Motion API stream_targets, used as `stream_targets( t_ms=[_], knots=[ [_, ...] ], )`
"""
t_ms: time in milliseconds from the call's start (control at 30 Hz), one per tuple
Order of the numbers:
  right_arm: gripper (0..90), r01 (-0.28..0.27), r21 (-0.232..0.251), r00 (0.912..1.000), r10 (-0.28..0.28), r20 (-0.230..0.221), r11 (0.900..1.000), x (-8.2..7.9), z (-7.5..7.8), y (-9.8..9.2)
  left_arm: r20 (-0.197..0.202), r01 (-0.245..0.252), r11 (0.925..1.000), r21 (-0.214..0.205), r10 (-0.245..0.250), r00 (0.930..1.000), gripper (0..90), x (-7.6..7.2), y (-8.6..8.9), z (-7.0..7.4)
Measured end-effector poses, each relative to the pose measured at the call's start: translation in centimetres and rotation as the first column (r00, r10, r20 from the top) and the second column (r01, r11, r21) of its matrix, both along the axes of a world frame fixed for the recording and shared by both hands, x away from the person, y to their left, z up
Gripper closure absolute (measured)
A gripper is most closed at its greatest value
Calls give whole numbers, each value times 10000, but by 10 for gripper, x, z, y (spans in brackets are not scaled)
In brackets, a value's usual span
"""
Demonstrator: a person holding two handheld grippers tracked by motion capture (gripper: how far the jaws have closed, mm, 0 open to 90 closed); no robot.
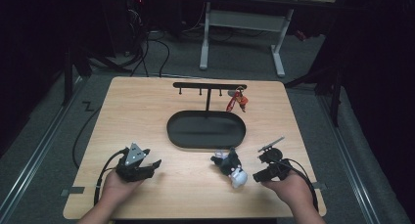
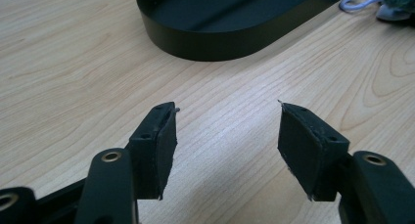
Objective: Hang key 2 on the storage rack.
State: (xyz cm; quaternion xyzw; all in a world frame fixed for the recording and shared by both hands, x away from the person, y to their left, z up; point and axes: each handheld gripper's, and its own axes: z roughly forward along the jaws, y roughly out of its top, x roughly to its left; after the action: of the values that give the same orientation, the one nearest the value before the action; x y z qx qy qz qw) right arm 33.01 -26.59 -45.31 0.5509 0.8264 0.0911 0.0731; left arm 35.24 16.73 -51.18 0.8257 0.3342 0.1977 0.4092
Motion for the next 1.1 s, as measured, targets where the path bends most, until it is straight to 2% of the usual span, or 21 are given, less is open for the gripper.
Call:
stream_targets(
  t_ms=[67,167,333,533,700,800,867,1100],
  knots=[
    [288,-31,-27,10000,31,-35,10000,0,2,1,11,33,10000,15,-33,10000,397,0,-1,0],
    [257,-187,203,9998,189,-70,9996,-1,8,4,-41,74,10000,61,-74,10000,397,2,-3,-2],
    [228,-249,123,9995,251,-205,9996,1,15,10,-71,122,9999,107,-121,9999,397,4,-5,-3],
    [200,-548,316,9982,556,-225,9980,2,25,26,38,180,9998,38,-180,9998,397,4,-5,0],
    [188,-887,326,9953,899,-370,9955,5,18,47,12,204,9998,9,-204,9998,396,3,-5,0],
    [187,-1103,381,9926,1121,-466,9932,9,12,55,10,209,9998,4,-209,9998,396,4,-5,0],
    [187,-1025,466,9929,1050,-551,9936,11,10,59,-9,211,9998,26,-211,9998,396,4,-5,0],
    [185,-1343,362,9880,1366,-714,9903,19,-5,74,7,158,9999,51,-158,9999,396,3,-4,0]
  ],
)
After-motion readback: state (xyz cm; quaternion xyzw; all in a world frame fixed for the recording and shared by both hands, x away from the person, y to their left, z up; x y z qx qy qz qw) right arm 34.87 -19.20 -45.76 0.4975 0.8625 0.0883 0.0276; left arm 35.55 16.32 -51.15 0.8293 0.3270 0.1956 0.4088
